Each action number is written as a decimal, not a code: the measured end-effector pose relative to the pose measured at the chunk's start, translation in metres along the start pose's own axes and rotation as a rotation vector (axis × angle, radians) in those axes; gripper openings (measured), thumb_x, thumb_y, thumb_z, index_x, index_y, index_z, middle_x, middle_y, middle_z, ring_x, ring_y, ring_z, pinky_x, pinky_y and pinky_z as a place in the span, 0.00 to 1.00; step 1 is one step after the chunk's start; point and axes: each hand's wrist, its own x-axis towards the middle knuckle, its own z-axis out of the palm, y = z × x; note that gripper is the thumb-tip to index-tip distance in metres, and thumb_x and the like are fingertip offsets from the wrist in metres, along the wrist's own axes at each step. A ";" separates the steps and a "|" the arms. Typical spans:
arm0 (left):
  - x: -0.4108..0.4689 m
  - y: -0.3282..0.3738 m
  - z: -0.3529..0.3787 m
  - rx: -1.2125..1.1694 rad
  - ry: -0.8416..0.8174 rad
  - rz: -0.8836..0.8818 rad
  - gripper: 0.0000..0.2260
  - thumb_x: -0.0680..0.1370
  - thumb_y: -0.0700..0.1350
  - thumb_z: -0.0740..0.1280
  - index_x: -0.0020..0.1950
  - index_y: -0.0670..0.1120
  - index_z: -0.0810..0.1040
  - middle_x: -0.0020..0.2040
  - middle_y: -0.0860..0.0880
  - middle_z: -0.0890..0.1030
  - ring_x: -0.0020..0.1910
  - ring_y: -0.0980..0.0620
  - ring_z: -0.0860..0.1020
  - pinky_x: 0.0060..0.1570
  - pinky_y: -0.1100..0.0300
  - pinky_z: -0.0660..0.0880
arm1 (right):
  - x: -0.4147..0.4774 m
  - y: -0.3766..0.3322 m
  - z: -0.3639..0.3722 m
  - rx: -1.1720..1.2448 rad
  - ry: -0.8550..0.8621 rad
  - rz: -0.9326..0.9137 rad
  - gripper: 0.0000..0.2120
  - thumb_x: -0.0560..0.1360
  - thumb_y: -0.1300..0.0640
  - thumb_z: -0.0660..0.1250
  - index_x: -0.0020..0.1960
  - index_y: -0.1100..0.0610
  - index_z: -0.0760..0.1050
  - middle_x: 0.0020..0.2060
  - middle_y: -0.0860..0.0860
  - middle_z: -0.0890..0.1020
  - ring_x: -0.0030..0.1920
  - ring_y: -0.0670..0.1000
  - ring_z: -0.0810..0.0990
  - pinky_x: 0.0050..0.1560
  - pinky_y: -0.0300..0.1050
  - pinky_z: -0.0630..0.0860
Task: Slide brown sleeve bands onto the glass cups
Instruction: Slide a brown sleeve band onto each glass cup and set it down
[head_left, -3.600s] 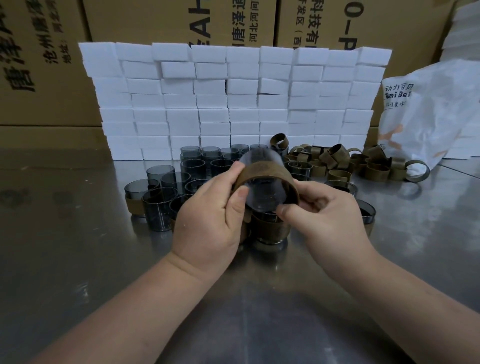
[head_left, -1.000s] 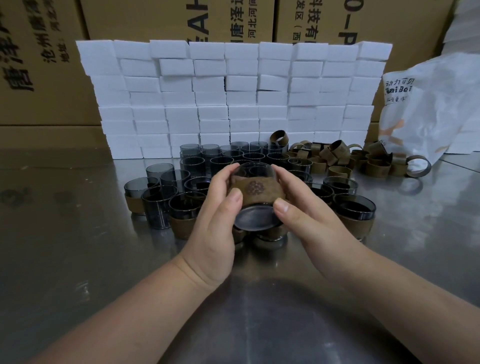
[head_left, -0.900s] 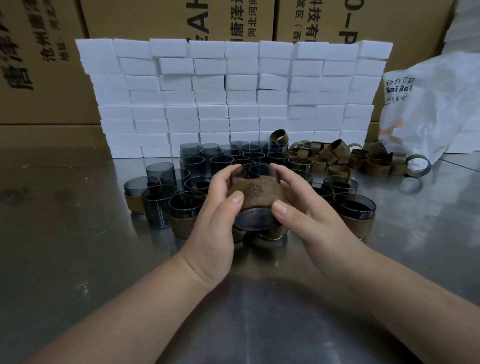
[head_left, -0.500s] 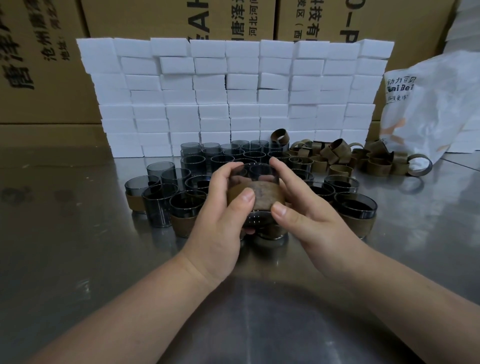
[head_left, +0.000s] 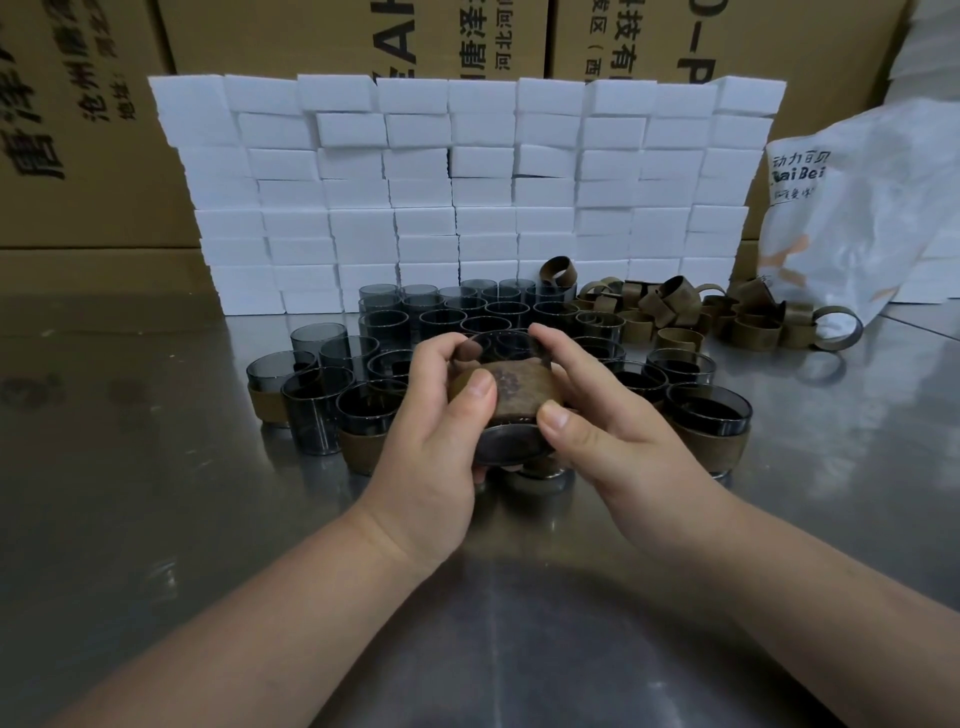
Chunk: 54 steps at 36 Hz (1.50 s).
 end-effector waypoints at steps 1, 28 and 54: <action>0.000 0.000 0.000 0.003 0.003 -0.004 0.11 0.72 0.52 0.57 0.52 0.54 0.68 0.51 0.47 0.75 0.45 0.54 0.77 0.37 0.62 0.75 | 0.000 0.000 0.000 0.003 0.004 0.003 0.20 0.71 0.54 0.63 0.60 0.39 0.68 0.52 0.39 0.78 0.52 0.37 0.79 0.47 0.30 0.73; 0.001 -0.003 0.000 -0.049 0.018 0.052 0.08 0.73 0.49 0.56 0.46 0.46 0.67 0.38 0.47 0.74 0.31 0.57 0.76 0.24 0.65 0.70 | 0.002 -0.002 0.004 0.054 0.022 0.008 0.20 0.69 0.57 0.63 0.60 0.45 0.70 0.58 0.55 0.75 0.48 0.41 0.79 0.47 0.33 0.74; 0.001 -0.002 0.000 0.065 0.096 0.025 0.19 0.67 0.59 0.58 0.44 0.44 0.67 0.45 0.31 0.72 0.44 0.31 0.72 0.39 0.36 0.72 | 0.002 -0.007 0.005 0.108 0.035 0.036 0.20 0.68 0.58 0.65 0.58 0.47 0.72 0.57 0.57 0.76 0.47 0.45 0.80 0.46 0.36 0.76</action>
